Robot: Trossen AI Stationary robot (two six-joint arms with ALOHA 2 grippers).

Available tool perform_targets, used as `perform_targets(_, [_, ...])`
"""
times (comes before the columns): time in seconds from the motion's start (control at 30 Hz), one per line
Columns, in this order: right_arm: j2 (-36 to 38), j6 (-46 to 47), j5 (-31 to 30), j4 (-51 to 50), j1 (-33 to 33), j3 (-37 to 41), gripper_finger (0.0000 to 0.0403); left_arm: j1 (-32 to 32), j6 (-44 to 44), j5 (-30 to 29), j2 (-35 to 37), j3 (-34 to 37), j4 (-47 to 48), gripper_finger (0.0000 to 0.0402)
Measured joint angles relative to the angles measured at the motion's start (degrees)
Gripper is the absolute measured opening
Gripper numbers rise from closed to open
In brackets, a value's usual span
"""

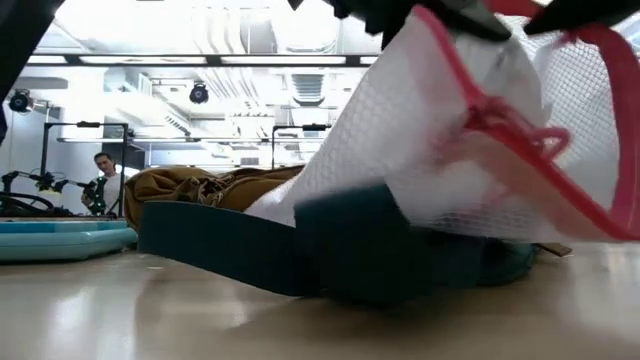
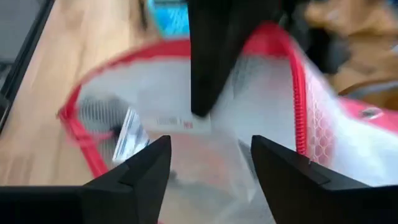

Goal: Unpack backpack
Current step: Remove the earphones from the pink zip bag

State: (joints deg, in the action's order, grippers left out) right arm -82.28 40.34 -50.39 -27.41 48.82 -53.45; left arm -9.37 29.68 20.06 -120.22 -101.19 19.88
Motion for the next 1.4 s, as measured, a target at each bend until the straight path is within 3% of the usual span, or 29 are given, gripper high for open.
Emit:
perform_targets(0.1, [-0.7,-1.2,4.9,0.0,-1.1,0.2,0.0226,-0.2,-0.5,0.4,0.0,0.0,-0.4,0.0])
perform_targets(0.33, [-3.4,-4.0,5.0,-0.1,-3.0,0.7,0.022,-0.4,-4.2,3.2,0.0,0.0,-3.9,0.0])
perform_targets(0.43, [-4.7,-4.2,7.5,1.9,-3.5,0.7,0.0169,-0.3,-5.3,0.6,0.0,0.0,-4.0,0.0])
perform_targets(0.57, [-5.5,-4.5,9.3,4.3,-3.5,0.7,0.0042,-0.1,-6.6,-0.7,0.0,0.0,-4.6,0.0])
perform_targets(0.63, [-5.3,-5.3,9.3,5.0,-3.5,0.7,0.0014,0.0,-6.6,-0.9,0.0,0.0,-4.5,0.0])
perform_targets(0.83, [-3.2,-5.7,10.1,7.0,-2.9,0.6,0.0003,0.0,-4.7,0.5,0.4,0.0,-2.4,0.0003])
perform_targets(1.0, [0.8,-5.9,16.0,7.3,-0.1,0.6,0.0001,0.0,-2.2,1.5,2.4,0.0,5.2,0.0025])
perform_targets(1.17, [6.4,-6.9,17.4,7.0,3.2,0.6,0.0001,-0.8,-0.5,1.6,3.5,0.0,8.5,0.005])
perform_targets(1.27, [10.9,-8.4,13.8,6.7,3.9,0.6,0.0,-1.7,-0.4,1.0,3.5,0.0,8.0,0.006])
perform_targets(1.4, [17.6,-14.9,3.4,6.7,3.4,0.5,0.0,-3.5,2.2,-9.1,3.3,0.5,7.0,0.0062])
